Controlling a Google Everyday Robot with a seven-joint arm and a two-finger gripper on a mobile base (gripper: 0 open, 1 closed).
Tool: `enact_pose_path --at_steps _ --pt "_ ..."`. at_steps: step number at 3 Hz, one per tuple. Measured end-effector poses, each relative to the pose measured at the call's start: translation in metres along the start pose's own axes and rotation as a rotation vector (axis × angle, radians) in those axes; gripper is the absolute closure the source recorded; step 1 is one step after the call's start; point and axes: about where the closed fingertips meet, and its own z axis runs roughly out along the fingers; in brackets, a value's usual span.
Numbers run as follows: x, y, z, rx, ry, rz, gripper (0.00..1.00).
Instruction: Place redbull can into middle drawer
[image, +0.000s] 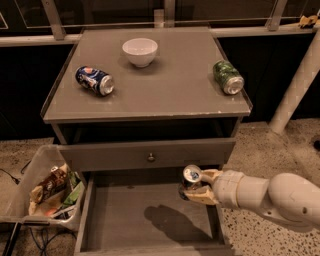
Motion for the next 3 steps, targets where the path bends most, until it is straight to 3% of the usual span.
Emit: enact_pose_path --at_steps 1,2,3 --pt "0.036 0.025 0.047 -0.062 0.044 0.040 1.00" --pt "0.067 0.043 0.081 -0.078 0.058 0.080 1.00" --pt "0.091 0.053 0.108 -0.057 0.028 0.091 1.00"
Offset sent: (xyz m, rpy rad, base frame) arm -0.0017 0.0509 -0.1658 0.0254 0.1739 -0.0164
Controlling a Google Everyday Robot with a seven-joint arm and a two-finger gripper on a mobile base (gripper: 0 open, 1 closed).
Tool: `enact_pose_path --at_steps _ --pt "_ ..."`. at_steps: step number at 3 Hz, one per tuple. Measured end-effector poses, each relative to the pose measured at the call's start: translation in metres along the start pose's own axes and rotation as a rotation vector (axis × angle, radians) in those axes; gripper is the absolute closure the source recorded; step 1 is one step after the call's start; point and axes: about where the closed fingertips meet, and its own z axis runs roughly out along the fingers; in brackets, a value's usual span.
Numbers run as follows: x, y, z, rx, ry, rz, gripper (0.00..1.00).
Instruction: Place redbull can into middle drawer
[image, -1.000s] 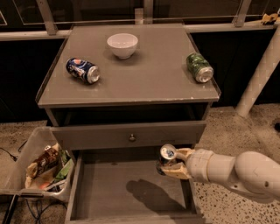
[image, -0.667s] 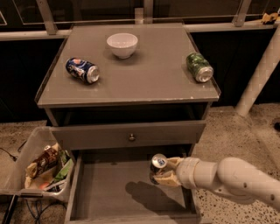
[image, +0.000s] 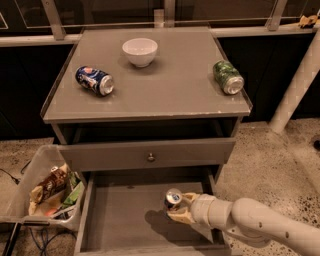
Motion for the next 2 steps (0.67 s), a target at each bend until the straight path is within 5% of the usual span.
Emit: enact_pose_path --at_steps 2 --pt "0.035 -0.003 0.068 0.055 -0.079 -0.059 1.00"
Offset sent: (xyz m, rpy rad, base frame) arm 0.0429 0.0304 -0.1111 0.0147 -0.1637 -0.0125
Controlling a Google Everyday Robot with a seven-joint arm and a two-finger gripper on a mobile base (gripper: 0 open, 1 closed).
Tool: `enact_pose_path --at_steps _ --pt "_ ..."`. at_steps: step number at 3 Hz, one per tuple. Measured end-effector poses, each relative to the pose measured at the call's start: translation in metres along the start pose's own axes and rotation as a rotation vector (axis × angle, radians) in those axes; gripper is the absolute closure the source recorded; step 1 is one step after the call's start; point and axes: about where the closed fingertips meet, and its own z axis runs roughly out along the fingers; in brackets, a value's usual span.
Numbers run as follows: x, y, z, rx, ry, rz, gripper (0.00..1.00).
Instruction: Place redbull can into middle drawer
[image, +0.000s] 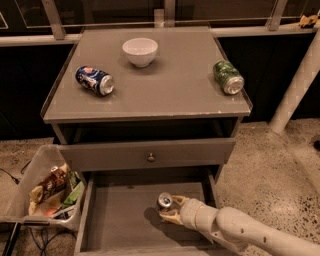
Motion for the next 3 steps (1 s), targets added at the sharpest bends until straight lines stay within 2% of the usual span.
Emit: enact_pose_path --at_steps 1,3 --pt "0.022 -0.002 0.022 0.014 0.008 -0.030 1.00" --pt "0.041 -0.005 0.044 0.026 0.019 -0.068 1.00"
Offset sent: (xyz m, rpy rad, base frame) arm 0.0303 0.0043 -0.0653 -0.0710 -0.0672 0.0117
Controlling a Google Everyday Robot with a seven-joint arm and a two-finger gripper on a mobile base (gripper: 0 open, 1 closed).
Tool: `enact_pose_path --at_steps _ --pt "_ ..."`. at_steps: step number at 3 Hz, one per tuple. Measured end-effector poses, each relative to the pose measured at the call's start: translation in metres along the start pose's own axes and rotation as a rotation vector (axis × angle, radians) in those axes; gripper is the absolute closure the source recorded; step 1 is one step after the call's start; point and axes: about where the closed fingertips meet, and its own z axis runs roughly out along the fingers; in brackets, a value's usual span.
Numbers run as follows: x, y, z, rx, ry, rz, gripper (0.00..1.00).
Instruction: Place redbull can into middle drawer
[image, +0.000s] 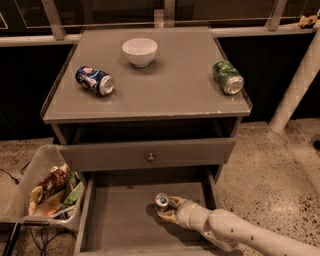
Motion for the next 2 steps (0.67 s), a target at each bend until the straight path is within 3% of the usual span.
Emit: enact_pose_path --at_steps 2 --pt "0.0000 0.0001 0.0001 0.000 0.000 0.000 0.58"
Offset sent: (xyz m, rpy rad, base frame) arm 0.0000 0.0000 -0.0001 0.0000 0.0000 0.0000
